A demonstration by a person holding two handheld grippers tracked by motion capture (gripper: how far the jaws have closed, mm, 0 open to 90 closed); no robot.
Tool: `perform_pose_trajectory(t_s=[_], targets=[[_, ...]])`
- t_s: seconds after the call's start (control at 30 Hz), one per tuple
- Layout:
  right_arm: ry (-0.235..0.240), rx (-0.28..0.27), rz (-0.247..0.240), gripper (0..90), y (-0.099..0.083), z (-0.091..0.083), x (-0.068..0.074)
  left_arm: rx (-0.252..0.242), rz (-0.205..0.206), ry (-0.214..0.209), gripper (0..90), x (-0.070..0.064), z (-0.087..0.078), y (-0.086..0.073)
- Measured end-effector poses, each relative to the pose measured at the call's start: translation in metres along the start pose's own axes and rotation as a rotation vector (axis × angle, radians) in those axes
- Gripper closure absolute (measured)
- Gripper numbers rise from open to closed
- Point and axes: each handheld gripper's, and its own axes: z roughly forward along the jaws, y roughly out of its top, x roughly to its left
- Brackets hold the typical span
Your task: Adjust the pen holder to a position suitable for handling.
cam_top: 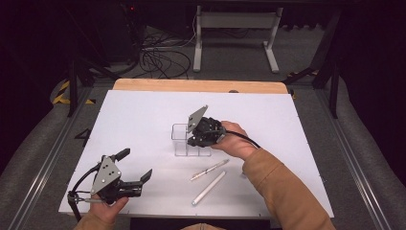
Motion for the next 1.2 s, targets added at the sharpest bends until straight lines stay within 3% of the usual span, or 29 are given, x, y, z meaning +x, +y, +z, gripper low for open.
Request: perform_pose_trajectory(t_s=[0.53, 0.6, 0.73, 0.83, 0.9, 1.03, 1.2], targets=[[-0.007, -0.023, 0.009, 84.8, 0.000, 0.003, 0.002, 0.001, 0.005, 0.000, 6.7, 0.000, 0.000, 0.000], [0.003, -0.039, 0.019, 75.8, -0.001, 0.000, 0.002, 0.001, 0.005, -0.001, 6.7, 0.000, 0.000, 0.000], [0.022, -0.139, 0.074, 56.2, -0.003, -0.019, 0.001, 0.003, 0.002, -0.004, 6.7, 0.000, 0.000, 0.000], [0.005, -0.211, 0.113, 43.4, -0.006, -0.034, 0.004, 0.005, 0.003, -0.005, 6.7, -0.001, 0.001, 0.001], [-0.020, -0.258, 0.127, 37.4, -0.009, -0.044, 0.007, 0.005, 0.006, -0.004, 6.7, -0.001, 0.002, 0.001], [-0.025, -0.336, 0.156, 26.5, -0.014, -0.060, 0.014, 0.010, 0.006, -0.005, 6.7, -0.002, 0.003, 0.002], [-0.050, -0.379, 0.163, 18.3, -0.019, -0.072, 0.019, 0.013, -0.003, -0.013, 6.7, -0.002, 0.005, 0.002]])
